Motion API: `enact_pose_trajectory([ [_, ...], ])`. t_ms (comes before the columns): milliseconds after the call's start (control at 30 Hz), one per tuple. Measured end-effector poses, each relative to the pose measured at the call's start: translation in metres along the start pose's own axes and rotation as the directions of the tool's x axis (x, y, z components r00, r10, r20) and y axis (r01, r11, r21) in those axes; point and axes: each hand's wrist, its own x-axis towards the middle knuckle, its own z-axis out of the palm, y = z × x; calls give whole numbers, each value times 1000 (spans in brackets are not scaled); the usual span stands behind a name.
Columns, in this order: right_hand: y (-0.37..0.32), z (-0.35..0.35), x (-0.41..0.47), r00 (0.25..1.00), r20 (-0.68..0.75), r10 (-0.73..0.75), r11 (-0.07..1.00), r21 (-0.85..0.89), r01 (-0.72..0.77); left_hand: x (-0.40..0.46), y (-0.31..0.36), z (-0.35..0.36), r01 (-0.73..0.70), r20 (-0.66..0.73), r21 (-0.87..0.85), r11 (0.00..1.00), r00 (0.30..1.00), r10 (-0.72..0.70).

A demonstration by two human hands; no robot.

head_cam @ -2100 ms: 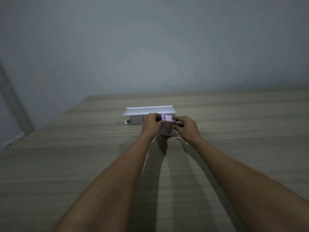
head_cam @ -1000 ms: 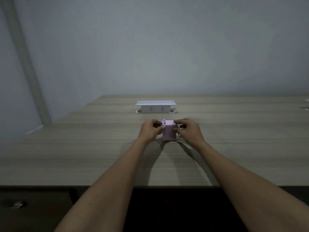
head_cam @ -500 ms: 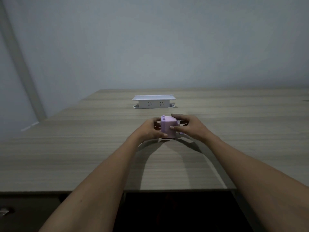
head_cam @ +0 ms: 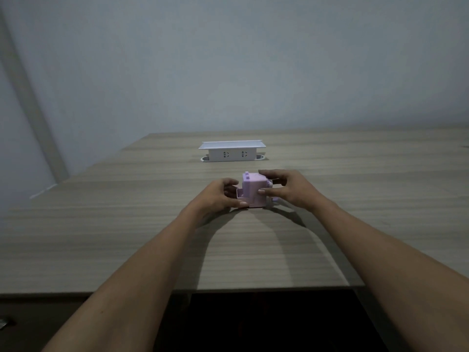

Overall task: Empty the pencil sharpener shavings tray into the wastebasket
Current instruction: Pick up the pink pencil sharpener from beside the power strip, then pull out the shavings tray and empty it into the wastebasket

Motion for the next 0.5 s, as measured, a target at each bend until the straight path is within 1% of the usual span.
enact_pose_trajectory([
  [133, -1, -2, 0, 1000, 9, 26, 999, -19, -26, -8, -8, -27, 34, -51, 56, 998, 998, -31],
  [233, -1, 1, -1, 1000, 4, 16, 999, -37, -16, -17, -12, -47, 58, -86, 54, 997, 995, -54],
  [333, -2, 3, -1, 1000, -8, 12, 998, -58, -12, -25, -11, -61, 54, -115, 46, 998, 992, -48],
  [500, -11, 2, -3, 999, -8, 31, 986, -164, -32, -34, 2, -71, 18, -146, 36, 999, 989, -13],
])
